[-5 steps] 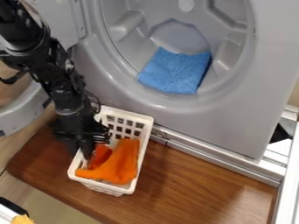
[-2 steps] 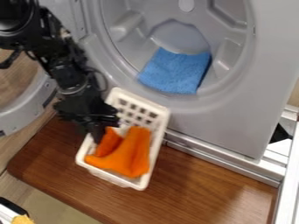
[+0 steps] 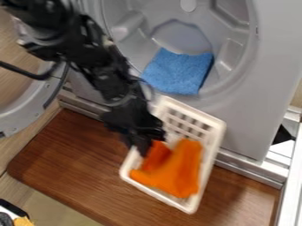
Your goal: Moved the white basket on right side of the table
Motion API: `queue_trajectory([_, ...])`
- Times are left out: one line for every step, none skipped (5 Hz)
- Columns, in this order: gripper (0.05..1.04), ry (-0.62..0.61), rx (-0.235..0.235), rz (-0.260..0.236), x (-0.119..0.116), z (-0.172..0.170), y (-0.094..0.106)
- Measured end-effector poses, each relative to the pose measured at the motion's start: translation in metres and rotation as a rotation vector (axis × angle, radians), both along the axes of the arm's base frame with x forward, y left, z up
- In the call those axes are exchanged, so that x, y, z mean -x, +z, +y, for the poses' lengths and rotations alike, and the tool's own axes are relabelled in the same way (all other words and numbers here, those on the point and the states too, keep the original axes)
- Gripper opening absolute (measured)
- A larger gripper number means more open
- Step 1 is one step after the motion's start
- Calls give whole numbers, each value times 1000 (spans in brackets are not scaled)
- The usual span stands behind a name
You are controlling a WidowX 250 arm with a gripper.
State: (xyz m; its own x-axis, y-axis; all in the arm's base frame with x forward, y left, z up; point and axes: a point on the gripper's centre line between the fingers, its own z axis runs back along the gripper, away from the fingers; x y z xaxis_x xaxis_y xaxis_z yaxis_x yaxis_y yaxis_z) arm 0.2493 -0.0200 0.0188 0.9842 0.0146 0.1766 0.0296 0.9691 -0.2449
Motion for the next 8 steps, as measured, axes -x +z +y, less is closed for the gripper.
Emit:
queue_trajectory([91, -39, 36, -13, -6, -34, -5])
queue_trajectory([91, -90, 65, -12, -7, -66, -13])
queue_trajectory([91, -93, 92, 14, -4, -83, -27])
queue_trajectory([91, -107, 109, 40, 1, -96, -42])
queue_trajectory([124, -124, 113, 67, 1, -100, -49])
queue_trajectory([317, -141, 113, 84, 1, -101, -49])
queue_trajectory([613, -147, 99, 93, -1, -100, -48])
queue_trajectory([909, -160, 72, 99, -3, -98, -41])
